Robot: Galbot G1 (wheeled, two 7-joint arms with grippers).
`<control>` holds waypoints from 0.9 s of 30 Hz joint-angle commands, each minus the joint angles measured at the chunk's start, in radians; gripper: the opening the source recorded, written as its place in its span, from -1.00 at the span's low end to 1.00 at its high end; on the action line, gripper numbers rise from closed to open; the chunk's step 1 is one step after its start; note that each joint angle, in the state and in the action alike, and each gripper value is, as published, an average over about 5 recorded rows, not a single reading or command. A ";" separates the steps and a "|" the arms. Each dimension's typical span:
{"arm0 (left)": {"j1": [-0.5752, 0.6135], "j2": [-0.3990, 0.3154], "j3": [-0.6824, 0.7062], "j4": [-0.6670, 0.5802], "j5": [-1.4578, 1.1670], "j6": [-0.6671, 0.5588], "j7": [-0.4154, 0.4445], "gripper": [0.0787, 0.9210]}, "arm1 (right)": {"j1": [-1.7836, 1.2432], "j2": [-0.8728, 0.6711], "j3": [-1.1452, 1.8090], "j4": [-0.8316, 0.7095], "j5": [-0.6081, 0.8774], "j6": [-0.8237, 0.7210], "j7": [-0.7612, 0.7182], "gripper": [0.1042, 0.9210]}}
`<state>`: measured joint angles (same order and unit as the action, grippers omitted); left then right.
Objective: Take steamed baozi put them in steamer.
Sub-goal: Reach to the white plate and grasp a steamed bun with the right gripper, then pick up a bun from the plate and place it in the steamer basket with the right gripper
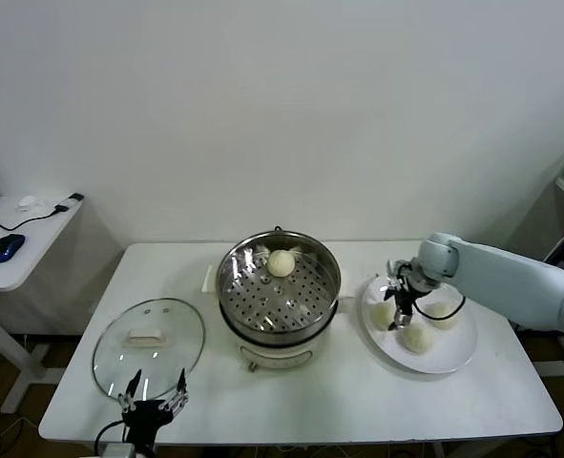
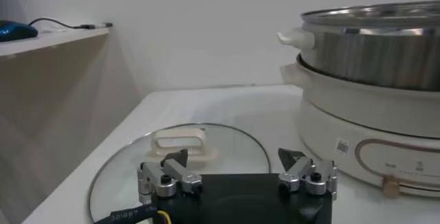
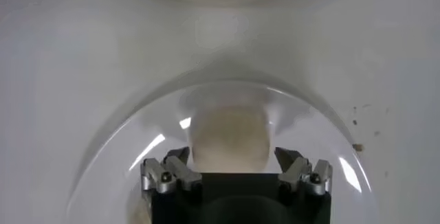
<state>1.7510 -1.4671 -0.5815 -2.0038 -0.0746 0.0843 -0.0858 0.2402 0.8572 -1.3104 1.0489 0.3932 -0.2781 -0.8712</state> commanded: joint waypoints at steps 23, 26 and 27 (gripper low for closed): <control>0.013 -0.006 0.021 -0.081 0.000 0.034 0.003 0.77 | 0.858 0.442 -0.362 0.259 0.683 -0.073 -0.053 0.45; 0.020 -0.008 0.023 -0.094 0.000 0.034 0.004 0.77 | 0.778 0.526 -0.343 0.281 0.700 -0.124 0.026 0.45; 0.023 -0.008 0.023 -0.097 0.000 0.034 0.004 0.77 | 0.748 0.550 -0.341 0.278 0.700 -0.138 0.047 0.45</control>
<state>1.7662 -1.4768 -0.5620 -2.0778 -0.0742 0.1137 -0.0834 0.9294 1.1437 -1.6335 1.2379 0.8941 -0.3104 -0.9567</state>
